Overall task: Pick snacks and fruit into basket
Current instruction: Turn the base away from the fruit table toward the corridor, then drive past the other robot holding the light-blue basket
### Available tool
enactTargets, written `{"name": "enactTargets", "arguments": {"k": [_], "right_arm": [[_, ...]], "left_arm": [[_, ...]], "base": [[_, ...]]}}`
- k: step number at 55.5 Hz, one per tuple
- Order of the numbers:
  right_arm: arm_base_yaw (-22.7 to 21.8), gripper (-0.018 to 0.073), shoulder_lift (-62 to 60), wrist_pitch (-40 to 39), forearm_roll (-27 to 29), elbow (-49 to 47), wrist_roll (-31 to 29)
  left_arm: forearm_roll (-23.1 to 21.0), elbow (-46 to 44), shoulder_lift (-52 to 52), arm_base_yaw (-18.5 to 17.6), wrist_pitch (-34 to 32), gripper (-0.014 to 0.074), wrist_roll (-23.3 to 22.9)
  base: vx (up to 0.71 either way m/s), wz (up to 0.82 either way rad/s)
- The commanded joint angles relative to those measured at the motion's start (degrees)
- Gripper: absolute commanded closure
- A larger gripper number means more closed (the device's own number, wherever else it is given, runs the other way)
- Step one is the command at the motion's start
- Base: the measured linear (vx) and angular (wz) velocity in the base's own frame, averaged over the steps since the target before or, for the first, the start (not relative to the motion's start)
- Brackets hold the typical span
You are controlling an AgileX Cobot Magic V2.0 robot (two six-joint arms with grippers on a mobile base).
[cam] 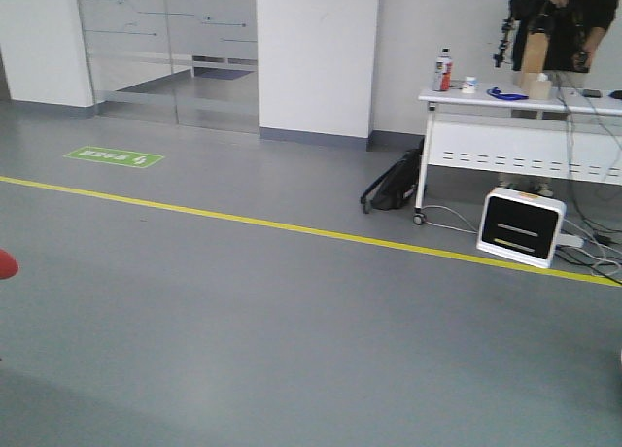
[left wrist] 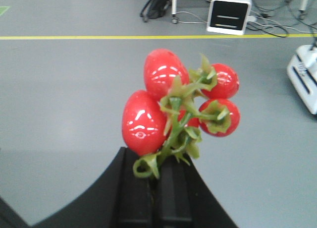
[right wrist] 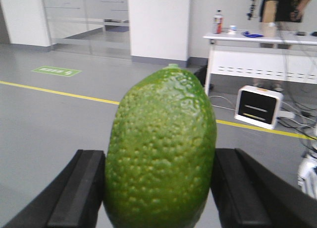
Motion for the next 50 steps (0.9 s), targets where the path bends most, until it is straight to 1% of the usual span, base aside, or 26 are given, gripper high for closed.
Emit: {"name": "enactTargets", "arguments": {"k": [1,50], "right_arm": [[-0.23,0.0564,0.59,-5.04,-1.39,-1.73,-0.69],[-0.23,0.0564,0.59,-5.04,-1.39,-1.73,-0.69]], "left_arm": [[-1.93,-2.07,0.08,0.00,-4.33,0.0600,0.10],[-1.93,-2.07,0.08,0.00,-4.33,0.0600,0.10]], "base": [[-0.18,-0.47],[-0.14,-0.49]]}}
